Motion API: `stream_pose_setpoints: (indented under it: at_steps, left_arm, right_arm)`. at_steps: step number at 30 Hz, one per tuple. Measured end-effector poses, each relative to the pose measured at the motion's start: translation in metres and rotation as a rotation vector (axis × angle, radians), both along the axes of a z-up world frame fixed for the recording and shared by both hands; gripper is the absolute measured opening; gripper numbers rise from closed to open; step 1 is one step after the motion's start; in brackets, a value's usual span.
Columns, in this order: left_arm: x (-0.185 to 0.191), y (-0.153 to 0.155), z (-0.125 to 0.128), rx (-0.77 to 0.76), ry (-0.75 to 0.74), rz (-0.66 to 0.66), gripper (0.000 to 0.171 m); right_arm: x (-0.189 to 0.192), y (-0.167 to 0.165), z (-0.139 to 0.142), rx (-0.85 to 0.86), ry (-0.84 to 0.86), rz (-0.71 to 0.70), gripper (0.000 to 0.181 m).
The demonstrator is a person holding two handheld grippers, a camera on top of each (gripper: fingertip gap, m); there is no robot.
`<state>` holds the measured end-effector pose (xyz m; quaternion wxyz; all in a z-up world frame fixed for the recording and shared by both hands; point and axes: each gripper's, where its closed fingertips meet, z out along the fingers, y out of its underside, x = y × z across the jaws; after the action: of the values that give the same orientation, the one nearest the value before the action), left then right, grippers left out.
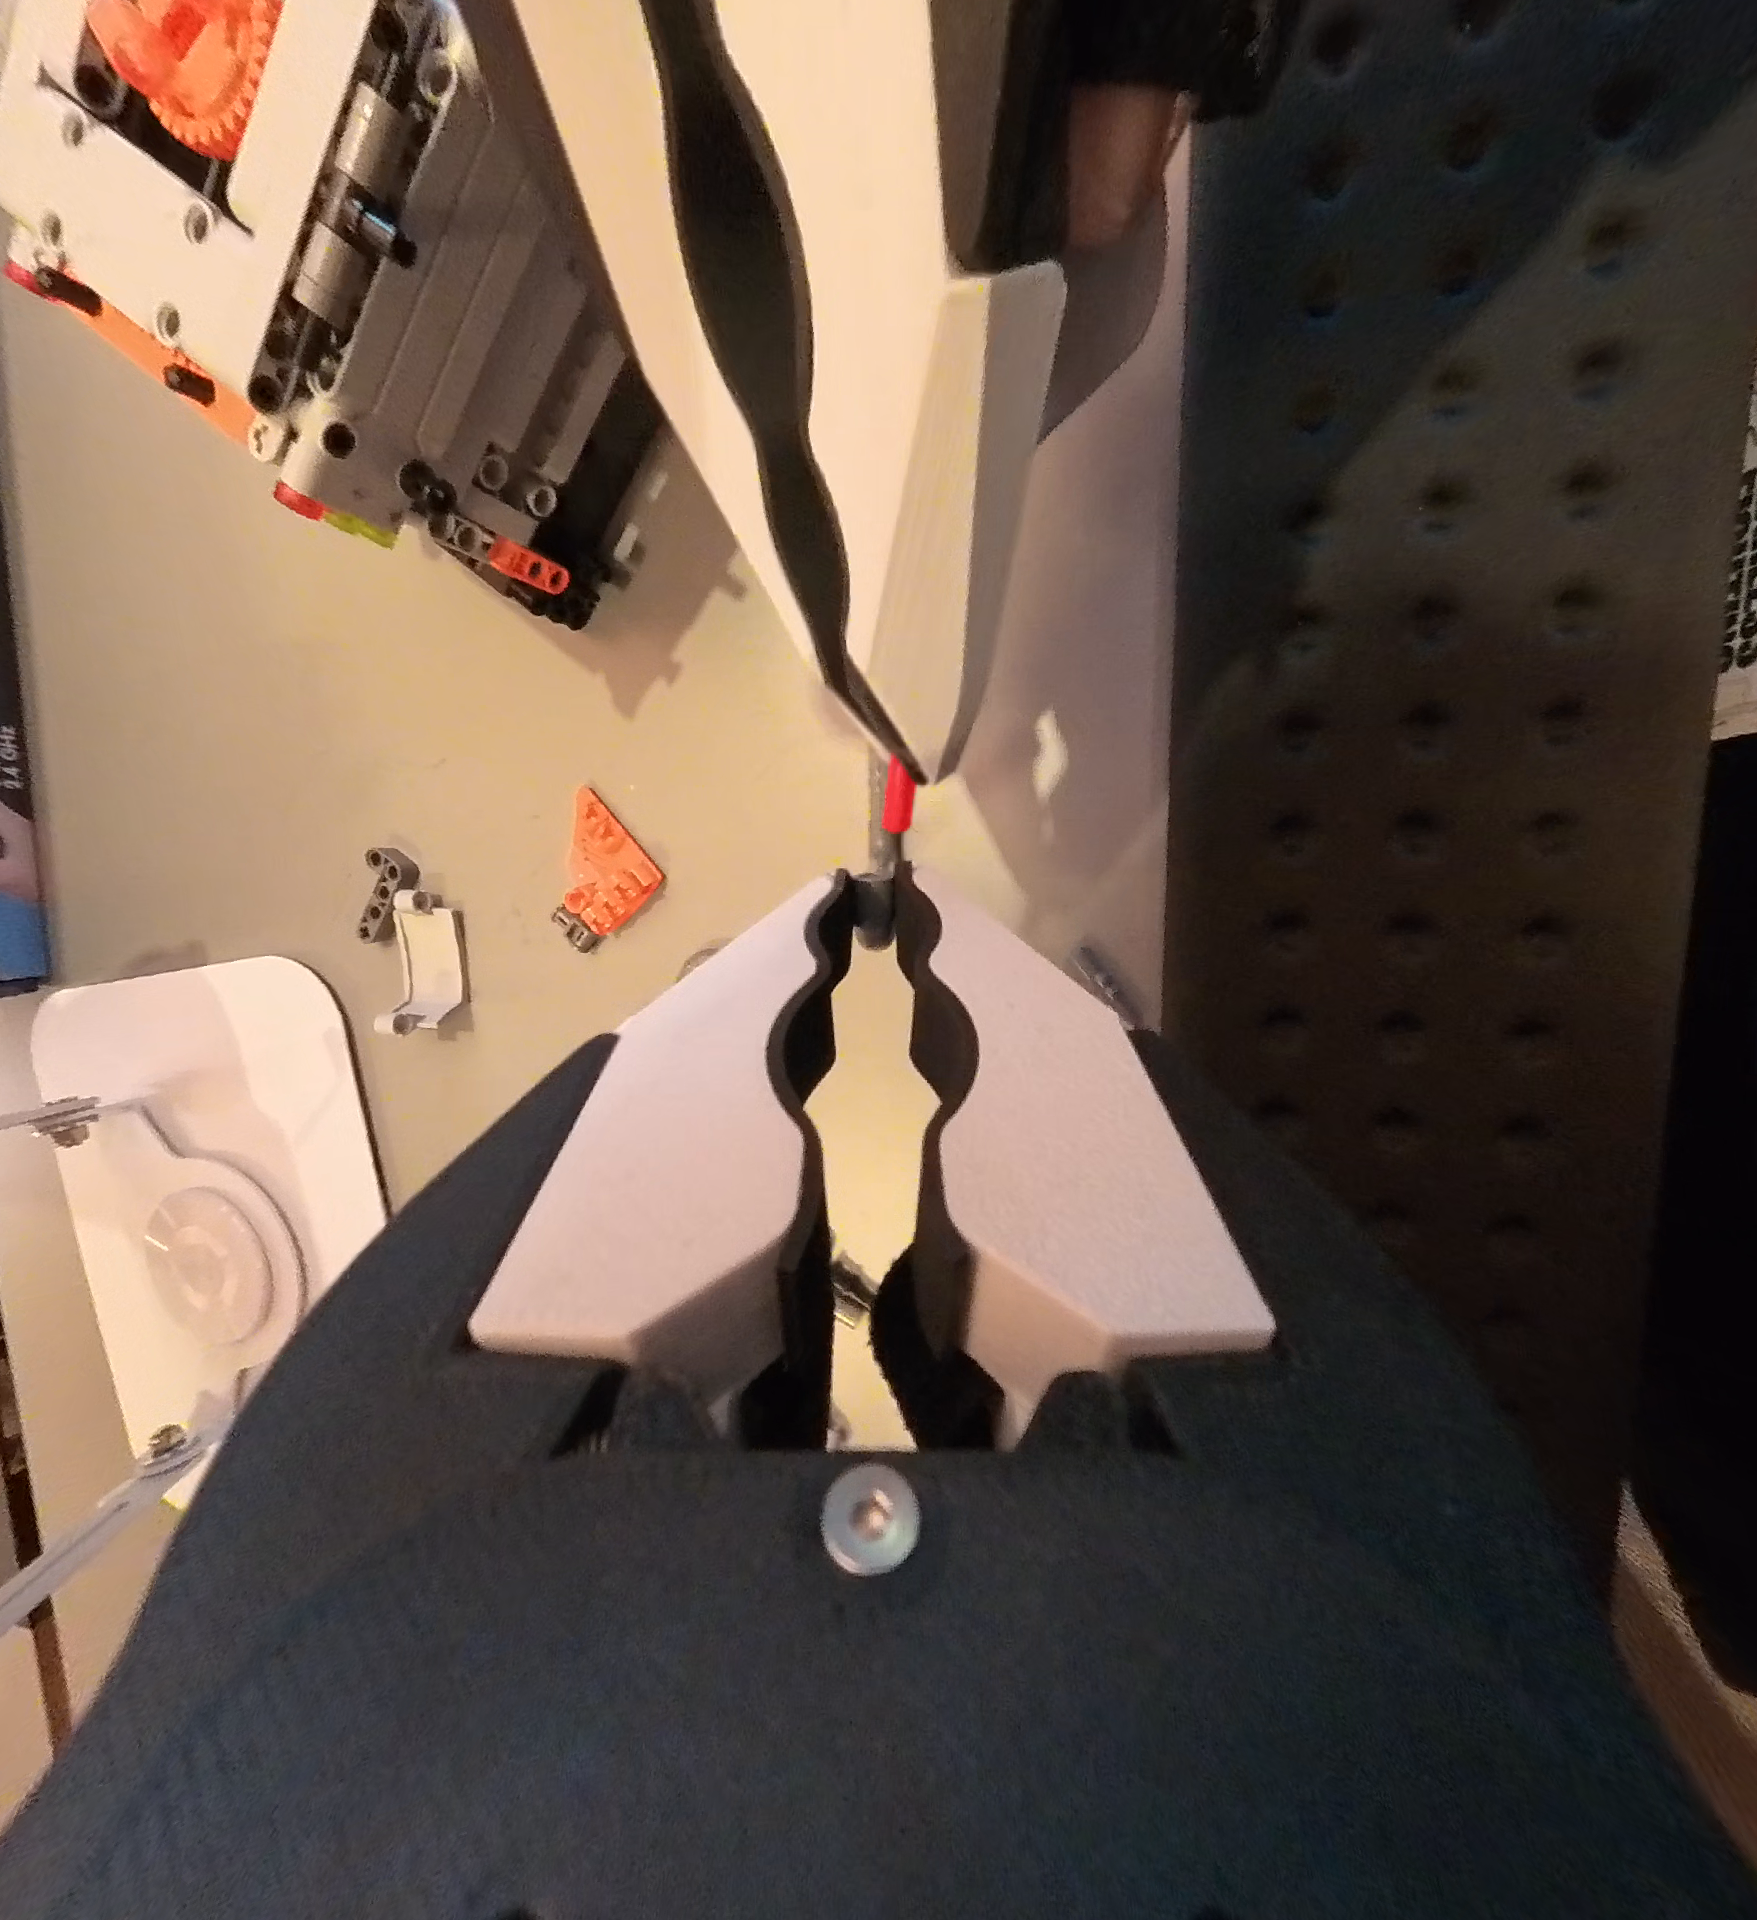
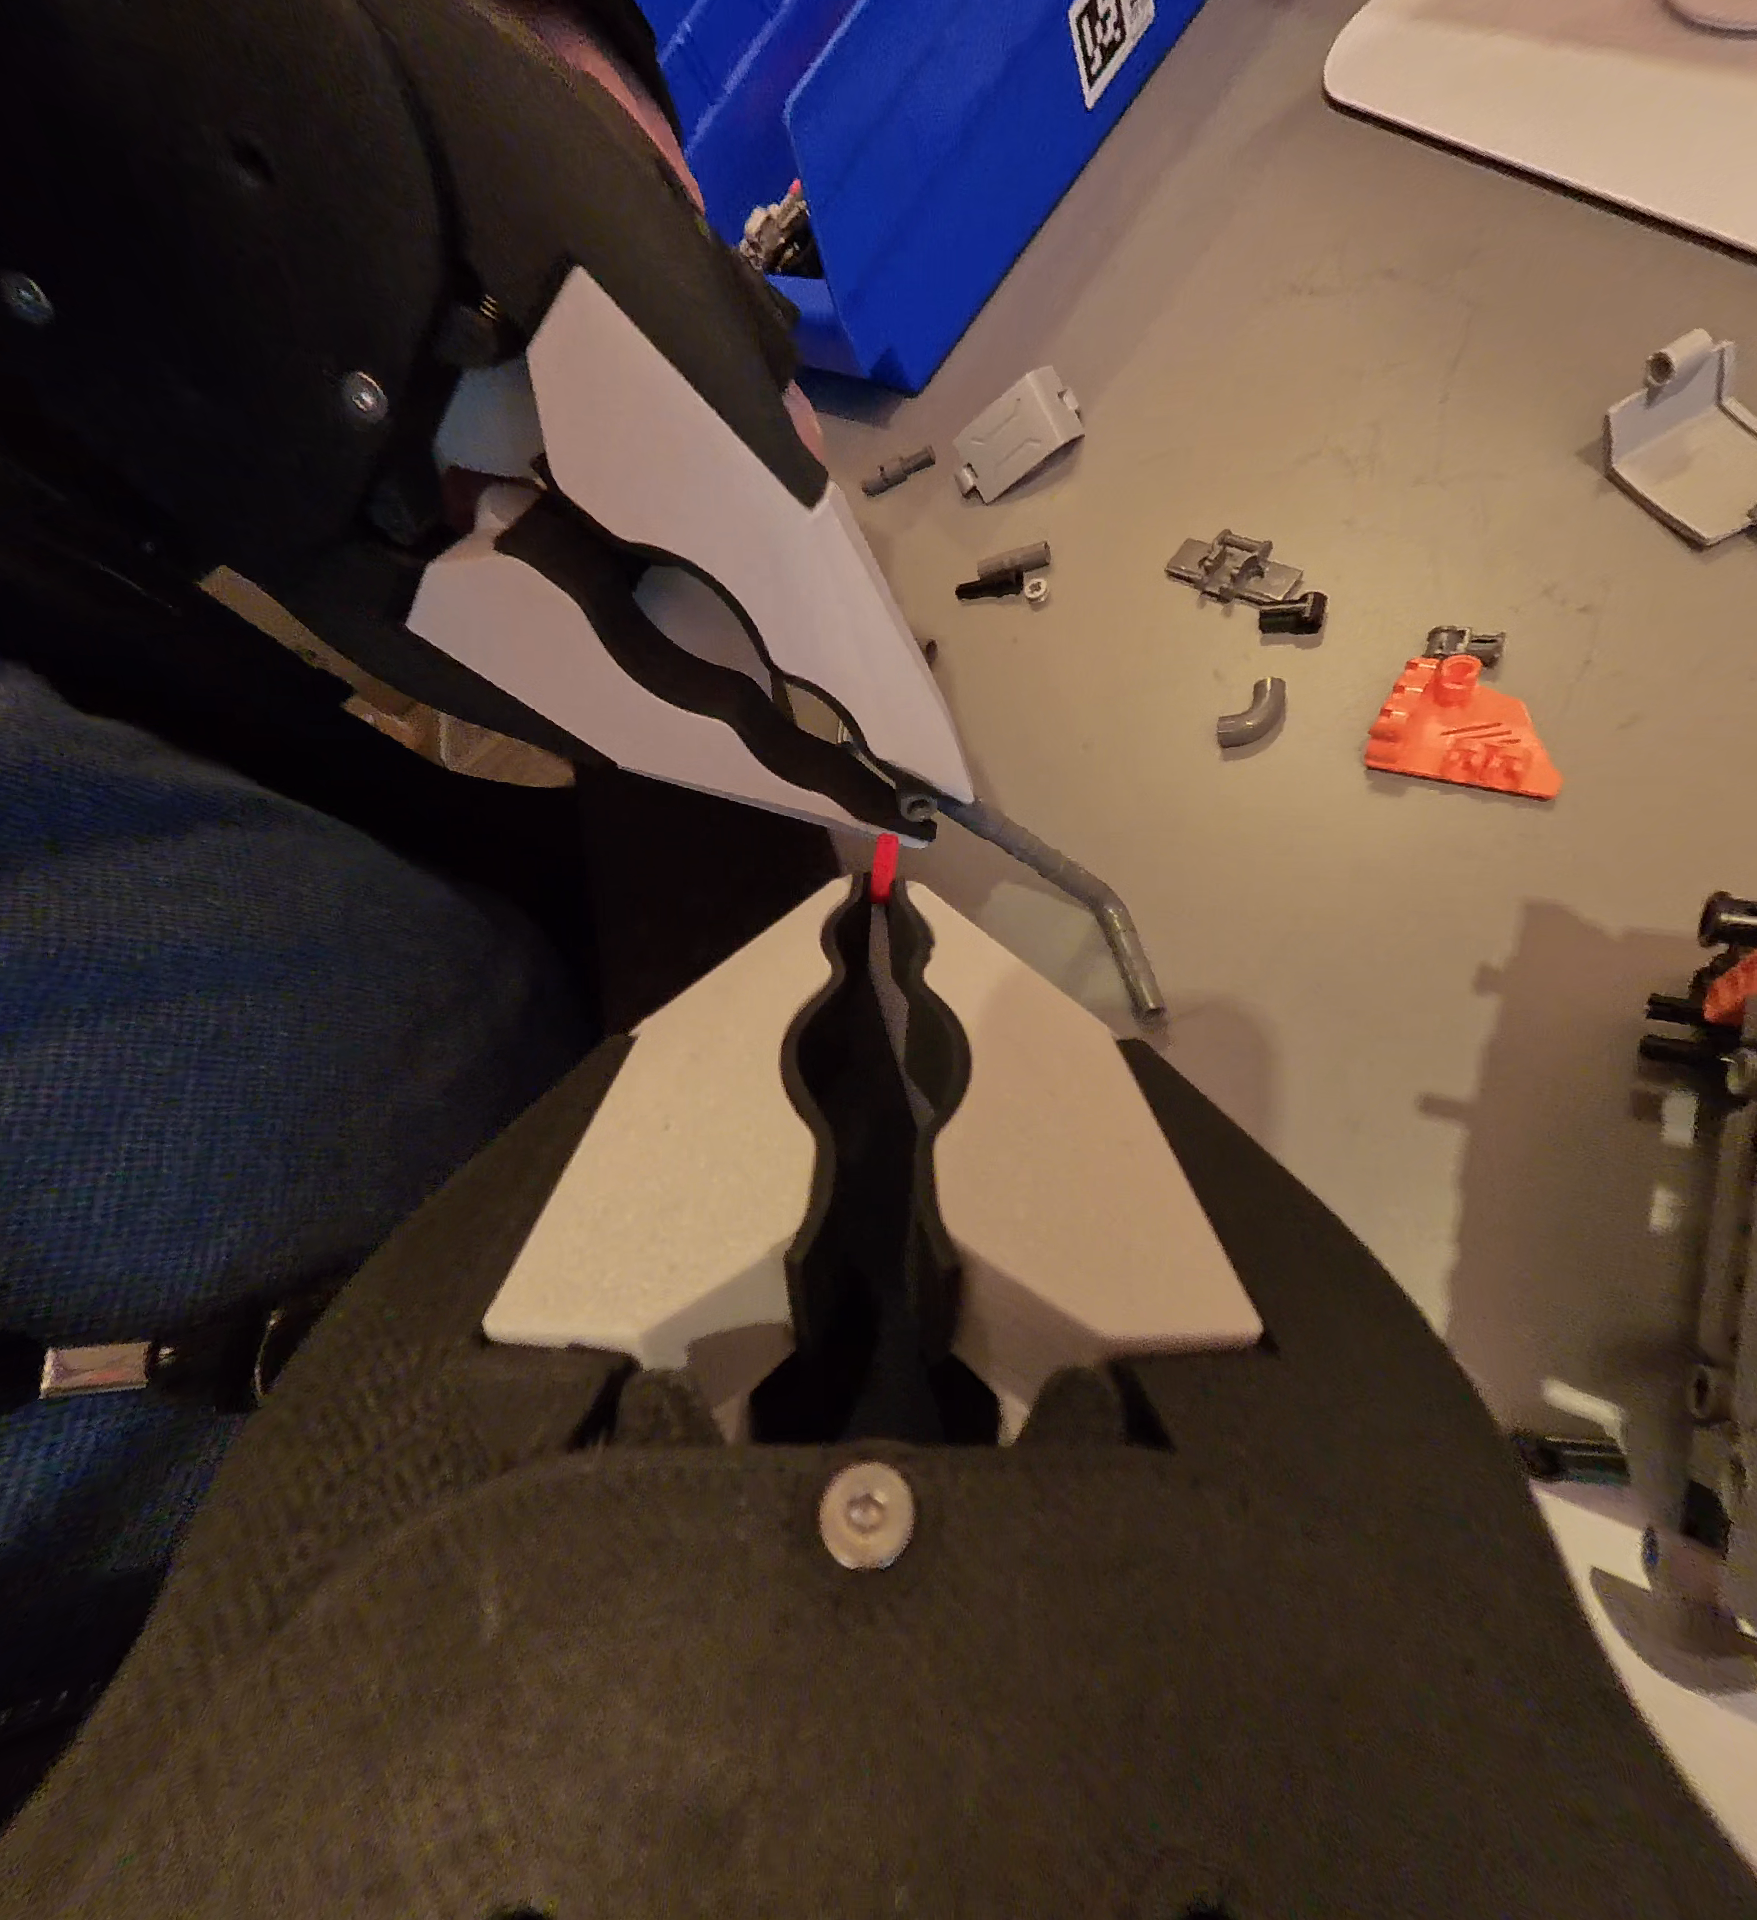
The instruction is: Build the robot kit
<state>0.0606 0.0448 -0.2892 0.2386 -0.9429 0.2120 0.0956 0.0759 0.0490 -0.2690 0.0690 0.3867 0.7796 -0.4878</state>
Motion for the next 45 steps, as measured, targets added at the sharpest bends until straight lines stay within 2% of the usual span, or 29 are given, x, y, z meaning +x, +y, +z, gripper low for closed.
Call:
stream_pose_setpoints:
  at_steps: [16, 20, 25, 28, 32, 36, 39, 42, 45]
  left_arm:
    - [0.012, -0.002, -0.004, 0.013, 0.036, -0.058, 0.005]
    - [0.022, -0.008, -0.014, 0.021, -0.001, -0.055, 0.005]
    - [0.044, -0.015, -0.005, -0.027, -0.069, -0.094, 0.005]
    - [0.056, -0.014, -0.002, -0.046, -0.112, -0.122, 0.005]
    - [0.056, -0.013, -0.003, -0.055, -0.126, -0.099, 0.005]
    - [0.057, -0.012, -0.002, -0.057, -0.15, -0.076, 0.005]
    - [0.056, -0.012, -0.003, -0.077, -0.149, -0.063, 0.005]
    - [0.056, -0.012, -0.004, -0.081, -0.149, -0.06, 0.005]
    - [0.057, -0.011, -0.003, -0.081, -0.163, -0.057, 0.004]
  right_arm:
    - [0.004, 0.006, -0.013, 0.08, 0.019, 0.023, 0.0]
    - [0.007, 0.01, -0.029, 0.151, 0.036, -0.002, 0.0]
    - [0.009, 0.01, -0.038, 0.189, 0.066, -0.023, 0.0]
    - [0.011, 0.007, -0.057, 0.241, 0.044, -0.026, 0.0]
    - [0.018, 0.007, -0.079, 0.284, 0.021, -0.037, 0.0]
    - [0.02, 0.013, -0.087, 0.365, 0.034, -0.029, 0.001]
    - [0.022, 0.014, -0.085, 0.381, 0.051, -0.012, 0.0]
    - [0.026, 0.014, -0.075, 0.314, 0.057, -0.015, 0.0]
    - [0.031, 0.01, -0.081, 0.348, 0.074, 0.034, 0.0]
